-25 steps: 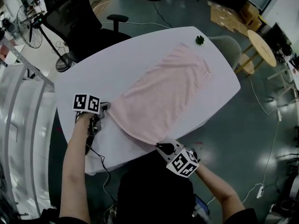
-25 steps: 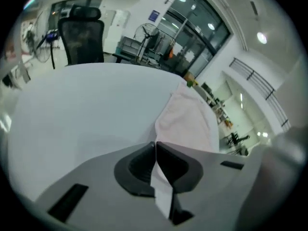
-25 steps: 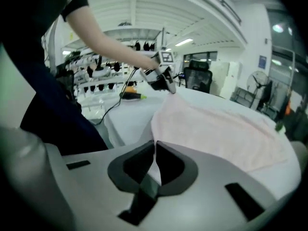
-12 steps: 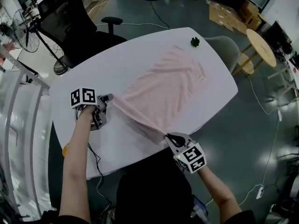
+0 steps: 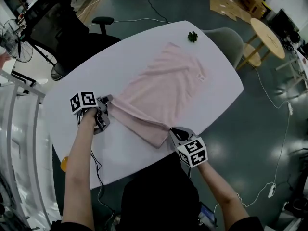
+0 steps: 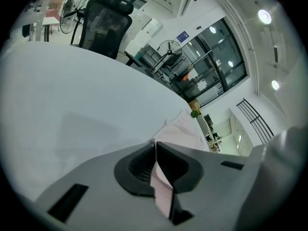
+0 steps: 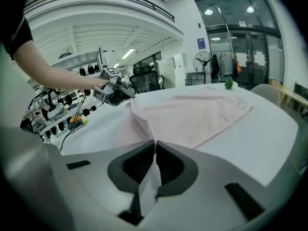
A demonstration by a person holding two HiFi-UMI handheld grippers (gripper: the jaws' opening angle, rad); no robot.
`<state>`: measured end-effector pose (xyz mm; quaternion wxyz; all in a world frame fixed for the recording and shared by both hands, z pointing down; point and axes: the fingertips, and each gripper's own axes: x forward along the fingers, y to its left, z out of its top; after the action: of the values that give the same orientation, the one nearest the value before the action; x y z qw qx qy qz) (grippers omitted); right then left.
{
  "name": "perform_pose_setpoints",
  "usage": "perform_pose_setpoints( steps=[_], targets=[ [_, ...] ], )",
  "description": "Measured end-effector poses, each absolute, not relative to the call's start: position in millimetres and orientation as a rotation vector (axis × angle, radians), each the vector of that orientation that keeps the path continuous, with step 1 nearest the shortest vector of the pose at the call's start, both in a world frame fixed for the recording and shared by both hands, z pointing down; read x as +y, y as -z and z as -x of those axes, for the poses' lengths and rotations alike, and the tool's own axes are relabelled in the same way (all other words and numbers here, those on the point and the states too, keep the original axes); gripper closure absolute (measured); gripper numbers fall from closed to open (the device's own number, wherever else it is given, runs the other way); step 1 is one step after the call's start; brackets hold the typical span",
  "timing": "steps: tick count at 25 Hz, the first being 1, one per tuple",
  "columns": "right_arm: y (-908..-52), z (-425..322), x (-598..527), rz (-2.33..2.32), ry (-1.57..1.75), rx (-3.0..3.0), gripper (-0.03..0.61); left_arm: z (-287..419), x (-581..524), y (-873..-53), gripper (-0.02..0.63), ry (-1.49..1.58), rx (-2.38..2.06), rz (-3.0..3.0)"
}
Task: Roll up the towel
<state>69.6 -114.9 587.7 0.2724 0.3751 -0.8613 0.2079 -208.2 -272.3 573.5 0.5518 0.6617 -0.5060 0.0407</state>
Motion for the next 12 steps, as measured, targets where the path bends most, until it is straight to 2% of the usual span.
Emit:
perform_pose_setpoints(
  steps=[8,9,10,11,12],
  targets=[
    [-607.3,-97.0,-146.7,-1.204,-0.748,-2.166,0.544,197.2,-305.3,-579.9,0.588,0.093,-1.211,-1.399],
    [-609.3,-101.4,-148.2,-1.234,-0.753,-2.143,0.545,194.6,-308.5,-579.9,0.572,0.111,-1.212,-1.402],
    [-611.2,-105.2,-149.0,-1.254,-0.759,-2.126,0.539,190.9,-311.5,-579.0,0.495,0.128,-1.205,-1.414],
    [-612.8,-107.9,-149.4,-1.263,-0.767,-2.116,0.517,186.6,-314.6,-576.7,0.389,0.148,-1.191,-1.432],
    [-613.9,-109.5,-149.5,-1.263,-0.772,-2.113,0.496,182.1,-317.8,-573.0,0.319,0.169,-1.171,-1.456]
  ],
)
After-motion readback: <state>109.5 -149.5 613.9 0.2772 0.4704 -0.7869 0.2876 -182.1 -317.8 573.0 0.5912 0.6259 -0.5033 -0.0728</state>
